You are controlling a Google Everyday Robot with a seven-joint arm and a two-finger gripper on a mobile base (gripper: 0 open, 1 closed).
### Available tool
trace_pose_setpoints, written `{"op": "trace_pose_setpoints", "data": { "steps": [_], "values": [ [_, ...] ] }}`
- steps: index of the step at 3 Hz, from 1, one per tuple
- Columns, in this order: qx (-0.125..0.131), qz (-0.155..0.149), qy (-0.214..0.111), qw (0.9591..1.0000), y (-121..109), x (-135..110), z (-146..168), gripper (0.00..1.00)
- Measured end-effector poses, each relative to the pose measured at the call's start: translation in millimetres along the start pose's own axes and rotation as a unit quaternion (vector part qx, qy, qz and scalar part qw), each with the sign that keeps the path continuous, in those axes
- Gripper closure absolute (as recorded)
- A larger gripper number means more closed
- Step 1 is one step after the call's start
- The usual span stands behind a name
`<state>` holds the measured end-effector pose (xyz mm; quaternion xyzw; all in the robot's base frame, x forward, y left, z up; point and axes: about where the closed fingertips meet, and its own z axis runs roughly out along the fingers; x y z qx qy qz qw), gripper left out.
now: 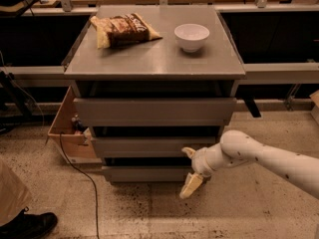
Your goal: Open bottom drawer
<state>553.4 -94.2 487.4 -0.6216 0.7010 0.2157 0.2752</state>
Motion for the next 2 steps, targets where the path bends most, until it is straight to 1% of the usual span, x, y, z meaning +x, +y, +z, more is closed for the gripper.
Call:
{"op": "trace_pose_setpoints", "data": {
  "steps": [2],
  "values": [
    [-0.008, 0.009, -0.010, 0.9999, 2.9, 9.9, 14.3, 0.00]
  ]
}}
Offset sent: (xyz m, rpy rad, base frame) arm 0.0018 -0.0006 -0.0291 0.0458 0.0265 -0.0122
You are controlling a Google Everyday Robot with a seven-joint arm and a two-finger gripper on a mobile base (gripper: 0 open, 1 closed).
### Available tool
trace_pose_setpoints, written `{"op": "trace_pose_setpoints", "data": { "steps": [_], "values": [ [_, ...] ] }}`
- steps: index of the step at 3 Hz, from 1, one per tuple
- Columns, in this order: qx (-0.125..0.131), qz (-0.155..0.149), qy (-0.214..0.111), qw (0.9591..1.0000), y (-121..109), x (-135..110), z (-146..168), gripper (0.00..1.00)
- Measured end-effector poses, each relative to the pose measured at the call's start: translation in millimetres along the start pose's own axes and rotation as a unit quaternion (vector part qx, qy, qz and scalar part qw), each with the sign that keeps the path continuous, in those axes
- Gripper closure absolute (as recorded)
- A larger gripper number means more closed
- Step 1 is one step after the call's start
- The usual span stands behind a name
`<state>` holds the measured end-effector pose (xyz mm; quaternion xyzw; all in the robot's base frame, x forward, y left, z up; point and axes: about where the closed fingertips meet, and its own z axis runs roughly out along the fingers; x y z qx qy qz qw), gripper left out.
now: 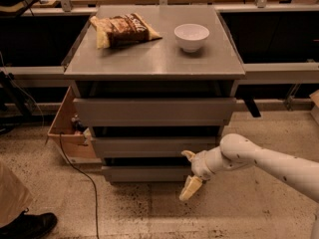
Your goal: Open bottom drawer
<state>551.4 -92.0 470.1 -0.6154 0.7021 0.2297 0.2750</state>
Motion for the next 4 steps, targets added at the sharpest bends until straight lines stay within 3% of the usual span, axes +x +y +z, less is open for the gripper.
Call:
{"op": "trace_pose_setpoints", "data": {
  "steps": [1, 2, 4],
  "values": [
    [0.007, -0.007, -0.019, 0.9998, -17, 15, 27, 0.00],
    [0.010, -0.001, -0.013, 0.9999, -40, 48, 66, 0.00],
    [0.001, 0.025, 0.048, 0.9986, -70, 139, 124, 0.00]
  ]
}}
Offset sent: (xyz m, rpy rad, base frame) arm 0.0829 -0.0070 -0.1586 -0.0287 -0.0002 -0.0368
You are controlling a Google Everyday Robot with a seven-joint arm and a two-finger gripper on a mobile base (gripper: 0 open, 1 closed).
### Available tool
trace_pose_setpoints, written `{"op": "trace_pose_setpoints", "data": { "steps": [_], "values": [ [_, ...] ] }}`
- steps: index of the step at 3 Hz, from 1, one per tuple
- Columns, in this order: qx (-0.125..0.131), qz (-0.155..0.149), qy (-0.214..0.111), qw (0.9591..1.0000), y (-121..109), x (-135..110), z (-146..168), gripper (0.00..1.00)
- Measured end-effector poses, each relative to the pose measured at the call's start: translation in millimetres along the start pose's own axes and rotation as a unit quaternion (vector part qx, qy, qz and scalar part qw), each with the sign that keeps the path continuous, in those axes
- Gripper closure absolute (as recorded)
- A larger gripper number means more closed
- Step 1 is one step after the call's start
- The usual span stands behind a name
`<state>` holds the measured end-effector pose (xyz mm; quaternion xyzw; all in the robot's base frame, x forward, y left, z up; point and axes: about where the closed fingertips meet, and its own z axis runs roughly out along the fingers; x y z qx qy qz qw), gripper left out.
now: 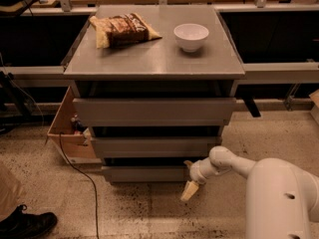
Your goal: Open bottom drawer
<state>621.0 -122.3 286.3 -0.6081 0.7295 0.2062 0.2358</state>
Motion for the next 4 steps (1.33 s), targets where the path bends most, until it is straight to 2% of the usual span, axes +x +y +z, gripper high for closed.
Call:
{"op": "trace_pose_setpoints", "data": {
  "steps": [1, 2, 3, 4],
  "values": [
    [0.007, 0.013, 0.020, 0.9997, -12, 32, 18, 0.00],
    [0.046, 0.030, 0.016, 0.9984, -29, 59, 28, 0.00],
    [0.091, 0.029, 0.020, 0.9952, -48, 67, 35, 0.00],
    [0.124, 0.035, 0.027, 0.9912, -74, 77, 53, 0.00]
  ]
}}
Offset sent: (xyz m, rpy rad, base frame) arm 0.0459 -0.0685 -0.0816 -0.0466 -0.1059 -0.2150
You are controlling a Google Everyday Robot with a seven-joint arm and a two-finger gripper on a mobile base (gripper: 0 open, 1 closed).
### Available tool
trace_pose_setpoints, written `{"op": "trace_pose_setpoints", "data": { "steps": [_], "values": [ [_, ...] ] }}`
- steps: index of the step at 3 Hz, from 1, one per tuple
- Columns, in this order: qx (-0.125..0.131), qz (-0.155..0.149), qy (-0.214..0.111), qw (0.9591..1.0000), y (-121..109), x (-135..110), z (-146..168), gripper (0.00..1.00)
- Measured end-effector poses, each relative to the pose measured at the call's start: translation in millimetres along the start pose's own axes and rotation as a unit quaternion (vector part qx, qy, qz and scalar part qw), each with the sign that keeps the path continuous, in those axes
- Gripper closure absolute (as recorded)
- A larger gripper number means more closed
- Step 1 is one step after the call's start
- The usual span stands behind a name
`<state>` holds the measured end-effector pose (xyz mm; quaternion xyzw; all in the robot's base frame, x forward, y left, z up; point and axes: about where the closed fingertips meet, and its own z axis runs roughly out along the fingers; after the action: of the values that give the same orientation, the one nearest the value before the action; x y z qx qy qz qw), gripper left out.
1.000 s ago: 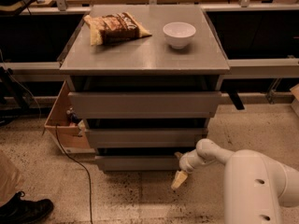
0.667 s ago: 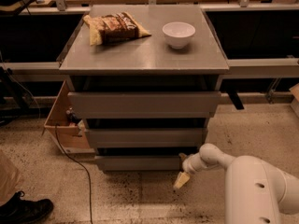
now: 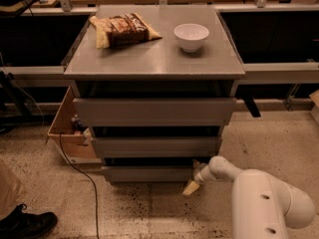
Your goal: Open bottom drawer
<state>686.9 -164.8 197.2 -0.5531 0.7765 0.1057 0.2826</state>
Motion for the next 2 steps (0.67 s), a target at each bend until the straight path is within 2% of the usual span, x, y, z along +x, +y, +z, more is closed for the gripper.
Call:
{"op": "trace_pose_setpoints", "data": {
  "steps": [1, 2],
  "values": [
    [0.013, 0.000, 0.001, 0.9999, -16, -1, 14, 0.00],
    [0.010, 0.007, 0.006, 0.9999, -18, 4, 25, 0.18]
  ]
}}
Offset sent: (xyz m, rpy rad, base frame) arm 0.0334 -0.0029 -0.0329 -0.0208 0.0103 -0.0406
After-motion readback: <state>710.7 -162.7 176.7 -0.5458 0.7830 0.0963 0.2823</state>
